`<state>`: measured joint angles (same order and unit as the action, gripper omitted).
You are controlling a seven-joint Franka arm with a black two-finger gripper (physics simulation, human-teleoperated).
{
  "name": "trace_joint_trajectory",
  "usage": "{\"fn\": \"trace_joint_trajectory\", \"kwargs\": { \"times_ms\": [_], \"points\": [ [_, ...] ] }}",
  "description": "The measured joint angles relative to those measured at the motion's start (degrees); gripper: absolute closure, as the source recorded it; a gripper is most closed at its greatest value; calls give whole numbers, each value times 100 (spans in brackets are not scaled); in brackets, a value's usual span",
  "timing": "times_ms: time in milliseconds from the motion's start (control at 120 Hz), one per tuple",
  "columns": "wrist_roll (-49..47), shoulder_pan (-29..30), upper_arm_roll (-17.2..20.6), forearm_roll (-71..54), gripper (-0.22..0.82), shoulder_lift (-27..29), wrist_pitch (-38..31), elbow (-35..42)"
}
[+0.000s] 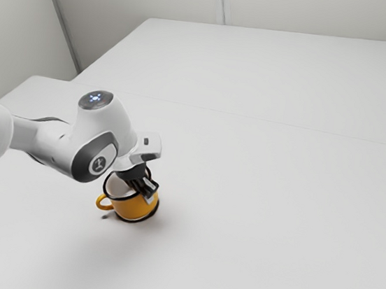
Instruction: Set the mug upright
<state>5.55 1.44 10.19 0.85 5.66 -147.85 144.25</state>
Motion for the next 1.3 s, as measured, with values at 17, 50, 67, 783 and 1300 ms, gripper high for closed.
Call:
{"fn": "trace_joint_trajectory", "kwargs": {
  "times_ms": [17,50,67,783,1300],
  "points": [
    [-6,-2,-1,5,74,-4,-3,0],
    [-6,-8,-3,29,68,-7,-2,0],
    [-3,-11,-5,42,65,-7,0,0],
    [-198,48,3,139,2,58,2467,-1826],
    [-874,14,-6,-45,0,-399,5024,-4380]
  ]
}}
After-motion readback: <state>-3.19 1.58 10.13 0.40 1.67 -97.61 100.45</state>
